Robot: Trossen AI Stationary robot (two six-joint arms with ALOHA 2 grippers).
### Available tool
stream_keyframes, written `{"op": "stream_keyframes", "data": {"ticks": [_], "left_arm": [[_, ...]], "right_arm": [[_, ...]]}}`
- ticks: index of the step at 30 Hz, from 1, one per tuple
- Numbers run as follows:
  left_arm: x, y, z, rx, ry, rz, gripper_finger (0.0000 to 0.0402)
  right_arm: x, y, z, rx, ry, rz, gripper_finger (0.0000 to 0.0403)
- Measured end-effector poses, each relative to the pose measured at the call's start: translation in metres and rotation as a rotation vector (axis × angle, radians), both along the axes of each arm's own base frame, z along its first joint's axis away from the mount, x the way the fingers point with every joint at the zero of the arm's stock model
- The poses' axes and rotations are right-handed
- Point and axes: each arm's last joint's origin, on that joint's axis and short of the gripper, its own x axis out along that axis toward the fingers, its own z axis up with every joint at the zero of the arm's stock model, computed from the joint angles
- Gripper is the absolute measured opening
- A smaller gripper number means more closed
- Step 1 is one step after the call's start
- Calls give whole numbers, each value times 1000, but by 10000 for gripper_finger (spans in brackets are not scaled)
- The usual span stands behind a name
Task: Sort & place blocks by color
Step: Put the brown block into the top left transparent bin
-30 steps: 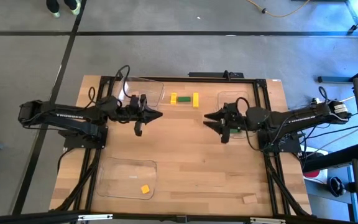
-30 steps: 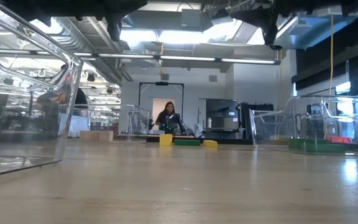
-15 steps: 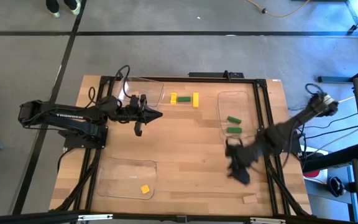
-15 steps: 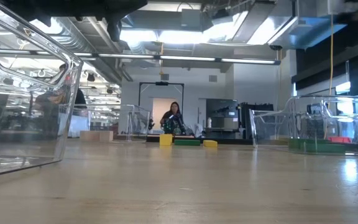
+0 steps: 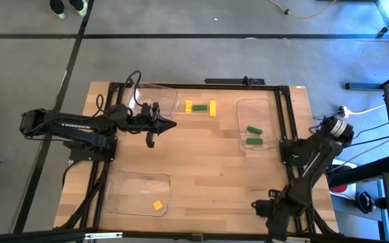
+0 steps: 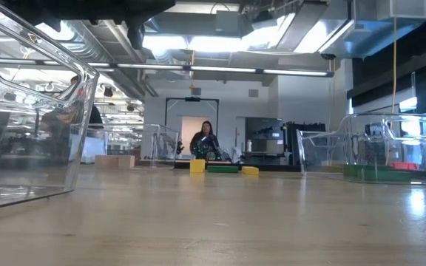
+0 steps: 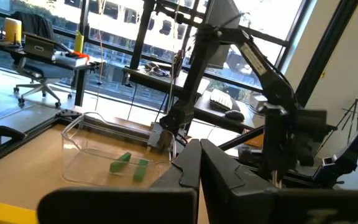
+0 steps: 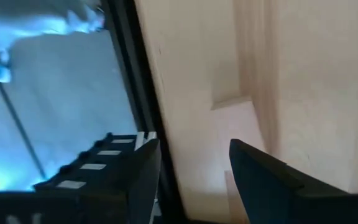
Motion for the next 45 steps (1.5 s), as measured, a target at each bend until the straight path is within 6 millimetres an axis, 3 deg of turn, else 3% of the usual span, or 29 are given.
{"op": "stream_keyframes", "data": {"ticks": [8, 23, 34, 45], "left_arm": [[0, 1, 0, -4, 0, 19, 0], [0, 1, 0, -30, -4, 22, 0], [0, 1, 0, -32, -6, 23, 0], [0, 1, 1, -33, -9, 23, 0]], "right_arm": [[-2, 18, -40, -124, 77, 35, 196], [6, 8, -50, -286, 13, -8, 196], [50, -20, -46, -495, -201, 83, 196], [104, -62, -35, -533, -261, 202, 196]]}}
